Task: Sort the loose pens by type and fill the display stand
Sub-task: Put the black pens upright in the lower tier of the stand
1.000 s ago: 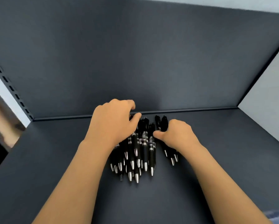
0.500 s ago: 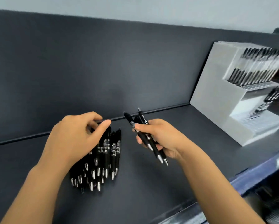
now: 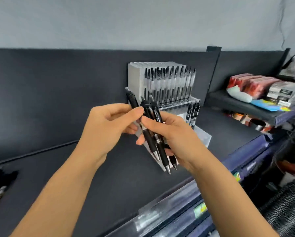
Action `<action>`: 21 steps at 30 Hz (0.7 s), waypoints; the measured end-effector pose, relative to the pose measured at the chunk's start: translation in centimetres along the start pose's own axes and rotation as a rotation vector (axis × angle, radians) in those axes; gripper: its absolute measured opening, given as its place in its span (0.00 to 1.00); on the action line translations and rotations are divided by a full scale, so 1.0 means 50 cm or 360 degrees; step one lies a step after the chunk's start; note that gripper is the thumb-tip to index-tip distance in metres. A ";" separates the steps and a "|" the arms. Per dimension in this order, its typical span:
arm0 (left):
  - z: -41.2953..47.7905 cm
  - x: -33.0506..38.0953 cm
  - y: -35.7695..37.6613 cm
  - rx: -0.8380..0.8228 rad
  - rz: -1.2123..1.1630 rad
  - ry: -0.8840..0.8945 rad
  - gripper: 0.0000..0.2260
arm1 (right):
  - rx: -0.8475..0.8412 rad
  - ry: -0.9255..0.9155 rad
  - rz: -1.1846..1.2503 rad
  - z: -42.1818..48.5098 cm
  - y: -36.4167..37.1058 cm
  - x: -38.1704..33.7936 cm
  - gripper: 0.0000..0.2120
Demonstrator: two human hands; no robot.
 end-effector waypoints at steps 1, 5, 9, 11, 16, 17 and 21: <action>0.007 0.000 0.048 0.0018 0.0003 0.0022 0.06 | 0.0055 -0.0017 -0.0013 -0.002 -0.053 0.002 0.07; 0.043 0.001 0.209 0.0122 0.0139 0.0159 0.05 | 0.0464 -0.0232 -0.0544 0.011 -0.273 0.032 0.12; 0.078 -0.012 0.295 0.0185 0.0641 0.0386 0.07 | 0.0670 -0.0141 -0.0426 0.028 -0.412 0.033 0.13; 0.095 -0.029 0.311 0.0174 0.0861 0.0424 0.09 | 0.0612 -0.0026 -0.0173 0.037 -0.427 0.035 0.11; 0.122 -0.075 0.330 -0.0039 0.1102 0.0348 0.10 | 0.0545 0.0060 0.0194 0.055 -0.423 0.044 0.11; 0.125 -0.083 0.333 -0.0096 0.1132 0.0332 0.11 | 0.0549 0.0067 0.0212 0.057 -0.419 0.048 0.11; 0.134 -0.111 0.336 -0.0268 0.1233 0.0230 0.13 | 0.0543 0.0100 0.0210 0.065 -0.406 0.059 0.11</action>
Point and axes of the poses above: each hand's wrist, its own z-axis towards the middle knuckle, its own y-axis out of the palm, x = y × z, the point moved 2 cm from there along z, towards the middle knuckle, and after that the axes turned 4 degrees about x, right-handed, at the moved point
